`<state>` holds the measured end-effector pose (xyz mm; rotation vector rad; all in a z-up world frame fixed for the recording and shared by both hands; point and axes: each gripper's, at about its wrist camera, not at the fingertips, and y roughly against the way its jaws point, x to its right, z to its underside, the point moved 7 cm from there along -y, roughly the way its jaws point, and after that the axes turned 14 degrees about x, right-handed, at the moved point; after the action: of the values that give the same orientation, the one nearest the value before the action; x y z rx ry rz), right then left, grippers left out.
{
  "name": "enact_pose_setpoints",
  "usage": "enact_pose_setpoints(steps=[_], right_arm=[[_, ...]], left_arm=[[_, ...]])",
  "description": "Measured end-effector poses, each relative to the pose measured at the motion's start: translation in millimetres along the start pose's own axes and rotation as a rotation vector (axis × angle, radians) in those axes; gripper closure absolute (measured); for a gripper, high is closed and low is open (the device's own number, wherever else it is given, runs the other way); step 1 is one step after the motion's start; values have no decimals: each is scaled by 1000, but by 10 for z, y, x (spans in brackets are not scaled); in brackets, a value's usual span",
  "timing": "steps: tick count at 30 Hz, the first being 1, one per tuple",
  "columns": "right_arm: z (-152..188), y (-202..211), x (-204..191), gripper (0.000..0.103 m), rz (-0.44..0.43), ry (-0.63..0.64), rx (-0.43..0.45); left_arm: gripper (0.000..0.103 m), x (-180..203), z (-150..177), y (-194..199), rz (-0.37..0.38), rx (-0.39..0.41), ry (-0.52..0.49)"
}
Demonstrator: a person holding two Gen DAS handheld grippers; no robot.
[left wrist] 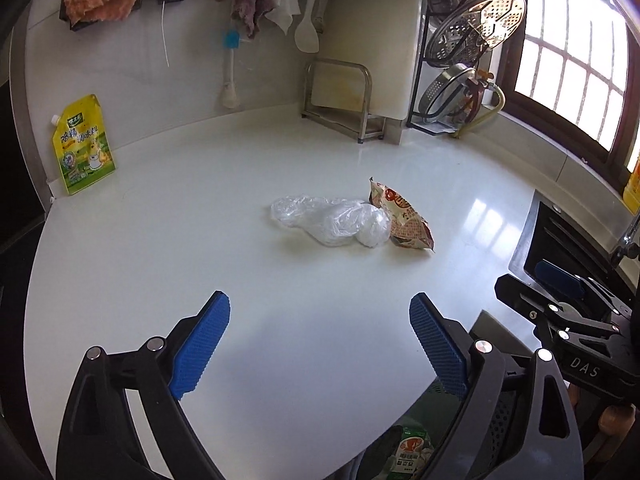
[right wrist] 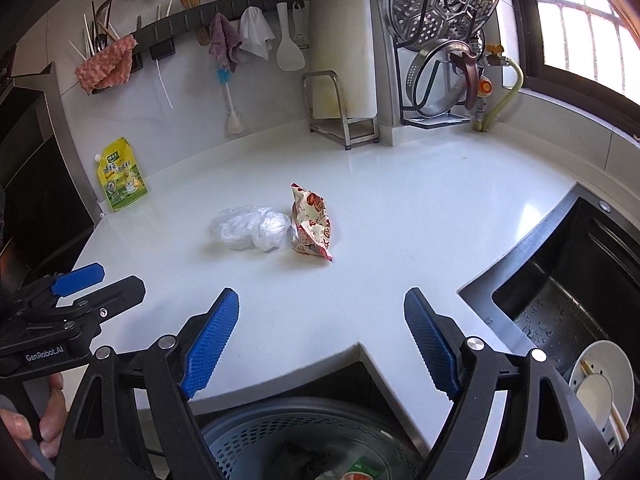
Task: Collect trash
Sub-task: 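Move both tools over the counter toward the plastic bag and snack wrapper, then grasp the red-and-white snack wrapper with the right tool while the left tool grasps the clear bag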
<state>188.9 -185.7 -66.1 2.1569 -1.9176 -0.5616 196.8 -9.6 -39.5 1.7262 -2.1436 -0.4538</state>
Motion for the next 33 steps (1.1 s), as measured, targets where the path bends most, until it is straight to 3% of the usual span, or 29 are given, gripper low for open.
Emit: enact_pose_setpoints(steps=[6, 15, 27, 29, 31, 33], right_arm=[[-67, -422, 3, 22, -34, -11, -46], [-58, -1001, 37, 22, 10, 30, -110], [-30, -1448, 84, 23, 55, 49, -177], [-48, -1454, 58, 27, 58, 63, -163], [-34, -1485, 40, 50, 54, 74, -180], [5, -1506, 31, 65, 41, 67, -201]], left_arm=[[11, -100, -91, -273, -29, 1, 6], [11, -108, -36, -638, -39, -46, 5], [11, -128, -3, -778, -45, -70, 15], [11, -130, -6, -790, -48, -70, 14], [11, -131, -8, -801, -51, -72, 13], [11, -128, -12, -812, -50, -73, 15]])
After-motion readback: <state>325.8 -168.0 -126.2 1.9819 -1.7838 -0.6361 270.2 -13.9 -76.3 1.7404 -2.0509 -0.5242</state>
